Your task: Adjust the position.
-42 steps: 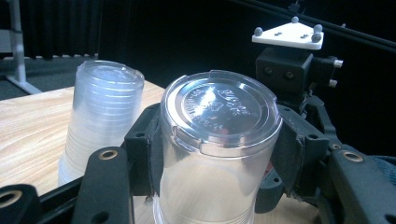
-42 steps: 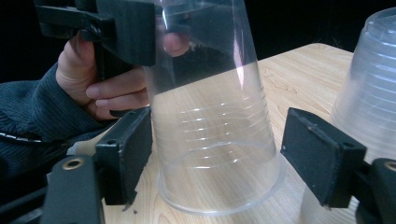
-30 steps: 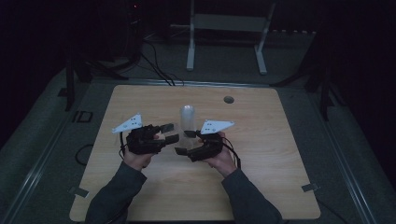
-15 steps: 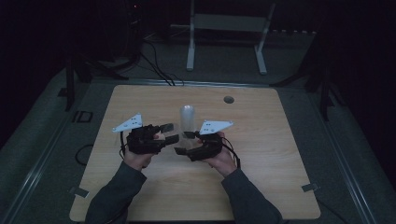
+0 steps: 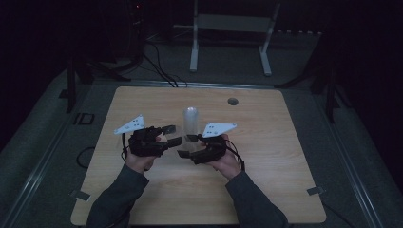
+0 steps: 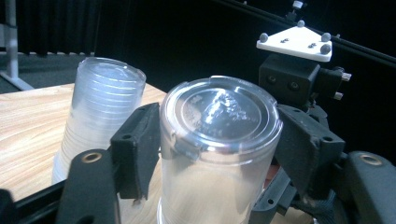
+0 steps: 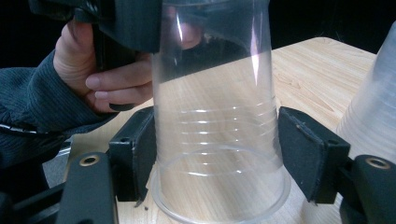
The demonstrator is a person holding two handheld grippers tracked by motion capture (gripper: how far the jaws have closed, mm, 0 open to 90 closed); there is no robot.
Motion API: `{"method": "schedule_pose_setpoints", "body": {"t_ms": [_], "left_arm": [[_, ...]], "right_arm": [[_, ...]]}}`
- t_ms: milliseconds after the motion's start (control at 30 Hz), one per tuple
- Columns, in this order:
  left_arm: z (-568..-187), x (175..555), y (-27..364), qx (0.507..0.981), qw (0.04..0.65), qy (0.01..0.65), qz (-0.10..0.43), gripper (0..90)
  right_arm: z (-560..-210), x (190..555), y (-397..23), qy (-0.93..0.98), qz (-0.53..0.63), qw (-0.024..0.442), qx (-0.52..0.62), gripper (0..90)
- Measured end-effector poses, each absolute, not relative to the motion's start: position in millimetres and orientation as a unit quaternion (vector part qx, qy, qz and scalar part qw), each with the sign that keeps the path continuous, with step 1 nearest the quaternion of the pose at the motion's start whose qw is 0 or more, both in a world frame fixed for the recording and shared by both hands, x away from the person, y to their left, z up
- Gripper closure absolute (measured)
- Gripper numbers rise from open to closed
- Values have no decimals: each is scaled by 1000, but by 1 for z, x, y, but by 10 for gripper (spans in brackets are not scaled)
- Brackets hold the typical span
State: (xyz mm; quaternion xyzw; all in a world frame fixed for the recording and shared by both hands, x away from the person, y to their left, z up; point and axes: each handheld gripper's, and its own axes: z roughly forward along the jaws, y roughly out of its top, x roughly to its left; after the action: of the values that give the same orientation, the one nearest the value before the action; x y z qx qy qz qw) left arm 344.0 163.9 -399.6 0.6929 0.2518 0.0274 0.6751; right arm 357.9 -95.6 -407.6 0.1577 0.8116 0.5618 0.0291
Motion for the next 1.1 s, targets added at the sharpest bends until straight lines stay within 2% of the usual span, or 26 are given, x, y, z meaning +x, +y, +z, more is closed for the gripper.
{"method": "schedule_pose_setpoints", "body": {"t_ms": [200,667,1100], "left_arm": [[-399,344,166,691,676,255,31,293],[-397,343,170,699,666,256,47,290],[-396,343,169,711,654,253,57,290]], "right_arm": [[-406,358,-97,816,556,33,157,325],[-400,359,-102,844,510,69,155,331],[-398,361,-106,864,476,80,145,331]]}}
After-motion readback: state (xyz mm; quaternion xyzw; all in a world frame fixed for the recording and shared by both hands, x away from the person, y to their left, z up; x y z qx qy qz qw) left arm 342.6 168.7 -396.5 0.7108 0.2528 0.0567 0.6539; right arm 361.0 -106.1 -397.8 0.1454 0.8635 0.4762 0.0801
